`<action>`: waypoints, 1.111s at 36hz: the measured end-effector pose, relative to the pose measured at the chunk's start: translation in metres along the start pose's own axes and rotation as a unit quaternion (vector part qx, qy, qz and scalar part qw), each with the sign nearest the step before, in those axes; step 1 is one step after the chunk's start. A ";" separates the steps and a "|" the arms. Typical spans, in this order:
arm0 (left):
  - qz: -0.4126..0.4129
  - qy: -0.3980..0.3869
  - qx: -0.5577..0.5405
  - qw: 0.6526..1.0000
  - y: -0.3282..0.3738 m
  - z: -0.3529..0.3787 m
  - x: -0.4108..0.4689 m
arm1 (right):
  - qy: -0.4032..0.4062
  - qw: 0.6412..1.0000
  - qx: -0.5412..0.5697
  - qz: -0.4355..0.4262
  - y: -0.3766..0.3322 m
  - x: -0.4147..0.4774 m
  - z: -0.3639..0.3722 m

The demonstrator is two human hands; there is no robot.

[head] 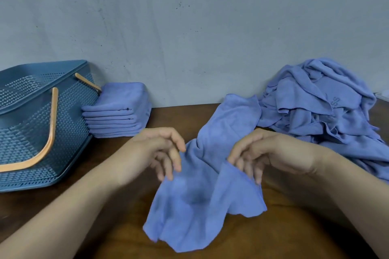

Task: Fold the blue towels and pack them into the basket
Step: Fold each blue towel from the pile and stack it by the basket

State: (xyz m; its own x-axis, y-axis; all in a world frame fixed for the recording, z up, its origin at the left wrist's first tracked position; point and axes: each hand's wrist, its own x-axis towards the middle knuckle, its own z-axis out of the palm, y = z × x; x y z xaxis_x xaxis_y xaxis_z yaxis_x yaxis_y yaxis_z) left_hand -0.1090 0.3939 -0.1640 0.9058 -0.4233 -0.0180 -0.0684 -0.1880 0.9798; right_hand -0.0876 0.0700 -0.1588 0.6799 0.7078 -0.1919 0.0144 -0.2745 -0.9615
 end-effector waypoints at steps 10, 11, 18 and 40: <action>0.144 -0.002 0.415 0.898 -0.049 0.023 0.009 | 0.197 0.880 -0.429 -0.045 0.028 0.025 0.023; 0.146 -0.010 0.396 0.907 -0.045 0.025 0.008 | 0.190 0.867 -0.459 -0.045 0.028 0.025 0.025; 0.054 -0.030 0.176 0.983 -0.028 0.026 -0.003 | 0.144 0.930 -0.336 -0.039 0.006 0.016 0.039; -0.050 0.120 0.435 0.891 -0.057 0.000 0.146 | 0.238 0.830 -0.497 0.082 0.059 0.031 0.012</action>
State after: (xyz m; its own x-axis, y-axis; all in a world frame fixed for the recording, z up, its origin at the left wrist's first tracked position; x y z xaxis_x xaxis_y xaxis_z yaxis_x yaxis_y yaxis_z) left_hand 0.0268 0.3427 -0.2225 0.9819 -0.1831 0.0492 -0.1855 -0.8739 0.4493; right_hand -0.0740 0.0833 -0.2243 0.9419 0.3351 0.0219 0.3298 -0.9112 -0.2469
